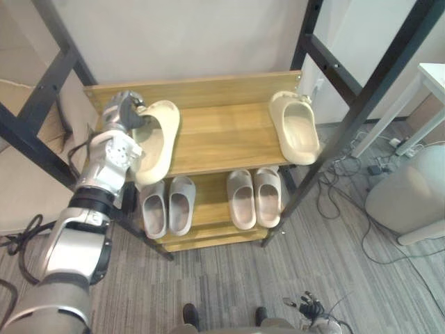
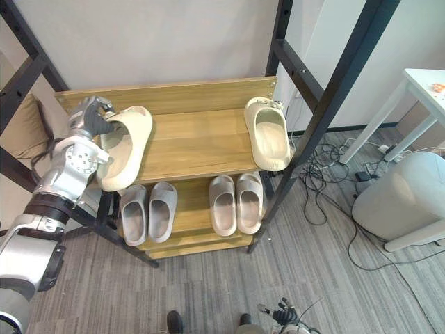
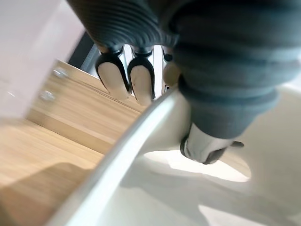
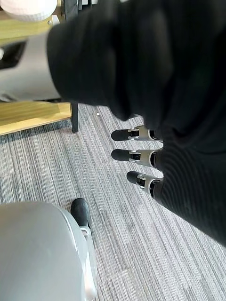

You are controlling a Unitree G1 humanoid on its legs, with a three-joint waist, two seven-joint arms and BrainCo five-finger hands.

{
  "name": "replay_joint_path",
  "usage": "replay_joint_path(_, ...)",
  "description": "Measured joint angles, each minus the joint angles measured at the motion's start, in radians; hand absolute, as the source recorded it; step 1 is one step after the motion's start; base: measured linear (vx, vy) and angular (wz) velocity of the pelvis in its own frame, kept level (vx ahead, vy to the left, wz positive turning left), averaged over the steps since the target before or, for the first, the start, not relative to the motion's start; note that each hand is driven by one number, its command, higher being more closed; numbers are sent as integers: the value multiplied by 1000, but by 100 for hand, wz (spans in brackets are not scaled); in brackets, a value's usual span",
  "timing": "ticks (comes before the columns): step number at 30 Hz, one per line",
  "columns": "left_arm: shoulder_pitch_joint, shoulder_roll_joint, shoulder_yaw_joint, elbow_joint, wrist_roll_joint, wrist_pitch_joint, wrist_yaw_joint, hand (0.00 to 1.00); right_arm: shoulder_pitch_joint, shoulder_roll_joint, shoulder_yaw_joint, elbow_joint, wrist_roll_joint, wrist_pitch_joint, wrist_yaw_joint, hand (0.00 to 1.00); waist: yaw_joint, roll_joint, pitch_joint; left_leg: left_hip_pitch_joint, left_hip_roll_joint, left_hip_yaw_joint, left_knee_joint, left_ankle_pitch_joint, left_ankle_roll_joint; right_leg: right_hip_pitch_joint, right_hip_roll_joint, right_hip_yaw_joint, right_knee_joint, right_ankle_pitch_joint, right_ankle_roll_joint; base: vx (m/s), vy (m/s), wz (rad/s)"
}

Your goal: Organize the slippers on the shoe rack

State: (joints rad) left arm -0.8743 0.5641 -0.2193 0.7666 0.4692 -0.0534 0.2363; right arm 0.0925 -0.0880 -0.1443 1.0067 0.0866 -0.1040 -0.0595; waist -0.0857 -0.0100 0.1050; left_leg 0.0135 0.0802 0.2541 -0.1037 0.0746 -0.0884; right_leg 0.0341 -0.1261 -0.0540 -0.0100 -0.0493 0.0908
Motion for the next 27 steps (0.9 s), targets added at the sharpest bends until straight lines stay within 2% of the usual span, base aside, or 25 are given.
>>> replay_joint_path(5, -21, -55, -48, -10, 2, 1, 12, 100, -7, 4, -3, -9, 3, 0, -1, 0, -15, 5, 2, 4, 0, 13, 0, 0, 0, -8, -1, 15, 5, 2, 2, -27, 3, -9)
replay_joint_path(15, -110, -160, -91, 47, 1, 9, 26, 100, -7, 7, -49, -12, 35, -1, -16, 0, -27, 31, 7, 4, 1, 60, 0, 0, 0, -43, 1, 75, 5, 20, 2, -10, -5, -18)
replay_joint_path(21, -145, -181, -106, 90, 2, 19, 24, 100, 11, 12, -80, -52, 36, -2, -22, 0, -31, 51, 1, 4, 6, 101, 0, -1, 0, -87, 6, 145, 17, 36, 9, -34, -7, -32)
replay_joint_path(27, -164, -236, -106, 90, 2, 27, 23, 100, 50, 28, -96, -97, 40, -5, -26, 0, -34, 52, -2, -13, 8, 118, -1, -6, 0, -127, 9, 170, 44, 42, 18, -46, 8, -13)
